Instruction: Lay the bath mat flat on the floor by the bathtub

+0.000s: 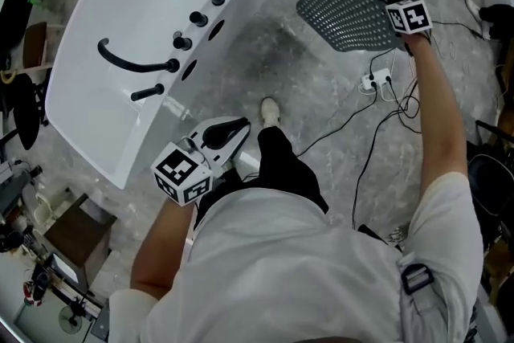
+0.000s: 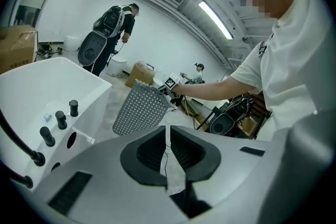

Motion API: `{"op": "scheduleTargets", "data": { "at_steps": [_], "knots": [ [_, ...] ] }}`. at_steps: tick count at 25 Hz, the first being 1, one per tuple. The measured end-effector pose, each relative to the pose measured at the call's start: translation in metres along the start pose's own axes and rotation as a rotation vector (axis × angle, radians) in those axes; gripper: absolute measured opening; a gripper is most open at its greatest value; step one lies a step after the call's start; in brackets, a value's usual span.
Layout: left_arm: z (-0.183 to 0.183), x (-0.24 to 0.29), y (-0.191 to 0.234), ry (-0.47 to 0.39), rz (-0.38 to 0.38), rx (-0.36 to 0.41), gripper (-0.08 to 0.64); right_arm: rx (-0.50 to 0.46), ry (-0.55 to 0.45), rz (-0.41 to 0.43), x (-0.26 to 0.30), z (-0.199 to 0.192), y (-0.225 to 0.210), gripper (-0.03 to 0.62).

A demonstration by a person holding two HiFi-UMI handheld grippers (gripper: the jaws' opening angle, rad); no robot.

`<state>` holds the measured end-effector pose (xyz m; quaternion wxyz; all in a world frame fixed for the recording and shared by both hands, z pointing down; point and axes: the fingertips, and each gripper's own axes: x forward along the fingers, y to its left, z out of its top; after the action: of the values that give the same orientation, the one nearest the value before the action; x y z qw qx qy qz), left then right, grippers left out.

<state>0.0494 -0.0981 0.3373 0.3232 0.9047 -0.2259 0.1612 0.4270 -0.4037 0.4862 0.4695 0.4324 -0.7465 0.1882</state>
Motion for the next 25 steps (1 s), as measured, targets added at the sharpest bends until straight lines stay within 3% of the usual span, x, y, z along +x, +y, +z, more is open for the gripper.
{"op": "scheduleTargets", "data": {
  "at_steps": [6,11,15,19,25],
  "knots": [
    [-0.006,0.03,0.021,0.022,0.016,-0.076,0.04,-0.085,-0.016,-0.113,0.071,0.057,-0.071,0.041],
    [-0.02,0.041,0.038,0.021,0.033,-0.143,0.04,-0.127,-0.008,-0.168,0.142,0.078,-0.067,0.041],
    [-0.046,0.047,0.053,0.046,0.052,-0.18,0.039,-0.139,0.035,-0.111,0.219,0.059,-0.008,0.041],
    [-0.082,0.047,0.07,0.051,0.067,-0.239,0.039,-0.11,0.146,-0.002,0.288,0.001,0.084,0.043],
    [-0.135,0.042,0.084,0.045,0.081,-0.329,0.04,-0.113,0.205,0.136,0.347,-0.063,0.212,0.043]
  ]
}}
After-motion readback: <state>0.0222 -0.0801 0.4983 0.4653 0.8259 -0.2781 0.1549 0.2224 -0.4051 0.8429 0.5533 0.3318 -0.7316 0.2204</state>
